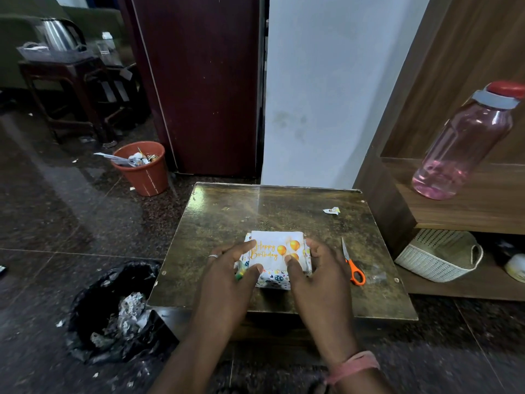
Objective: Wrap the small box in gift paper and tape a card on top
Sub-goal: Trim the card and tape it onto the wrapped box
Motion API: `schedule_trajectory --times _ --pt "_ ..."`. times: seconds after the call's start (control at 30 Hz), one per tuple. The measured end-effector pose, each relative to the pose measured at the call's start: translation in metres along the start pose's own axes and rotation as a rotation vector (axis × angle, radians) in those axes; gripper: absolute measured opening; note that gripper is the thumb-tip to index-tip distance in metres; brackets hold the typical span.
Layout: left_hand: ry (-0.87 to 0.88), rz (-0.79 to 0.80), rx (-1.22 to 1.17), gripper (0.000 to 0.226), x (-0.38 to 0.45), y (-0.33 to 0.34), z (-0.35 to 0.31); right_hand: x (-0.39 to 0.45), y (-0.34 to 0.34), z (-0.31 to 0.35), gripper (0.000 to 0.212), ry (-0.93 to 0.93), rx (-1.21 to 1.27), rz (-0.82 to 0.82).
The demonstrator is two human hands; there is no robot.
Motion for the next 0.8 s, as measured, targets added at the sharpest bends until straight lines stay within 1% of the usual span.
schedule_trajectory --times 0.1,0.17,0.23,0.3,0.43,0.53,0.6,0.67,0.8 --pt "-0.002 0.012 0.000 0.047 -0.001 0.001 0.000 -0.003 -0.011 0.016 0.028 -0.104 -0.260 -0.039" --pt "0.000 0.020 -0.001 0.046 0.000 0.001 0.000 -0.006 -0.014 0.026 0.023 -0.166 -0.361 -0.049" --pt "-0.001 0.022 -0.016 0.046 0.001 0.001 0.000 -0.007 -0.014 0.029 0.023 -0.180 -0.415 -0.053" --pt "-0.019 0.043 -0.043 0.047 0.001 0.002 0.003 -0.007 -0.015 0.028 0.023 -0.152 -0.398 -0.058" --pt "-0.080 0.092 -0.125 0.048 0.001 0.004 0.007 -0.002 -0.017 0.013 0.019 -0.038 -0.208 -0.045" --pt "-0.096 0.092 -0.137 0.048 0.001 0.004 0.006 0.000 -0.016 -0.001 0.017 0.067 -0.047 -0.035" --pt "-0.096 0.089 -0.125 0.049 0.000 0.004 0.005 0.001 -0.013 -0.007 0.019 0.119 -0.004 -0.011" --pt "-0.093 0.081 -0.086 0.049 -0.001 0.003 0.002 0.001 -0.013 -0.007 0.018 0.116 -0.011 -0.002" --pt "-0.082 0.066 -0.037 0.049 -0.002 0.001 -0.001 0.001 -0.015 0.002 0.010 0.041 -0.075 -0.009"
Point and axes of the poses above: each hand's wrist, its own x-axis towards the middle knuckle, its own y-axis out of the palm, z = x × y, the point moved 10 cm from there along x, towards the middle knuckle, and after that the axes turned 5 degrees about -y, right-handed, at the moved point
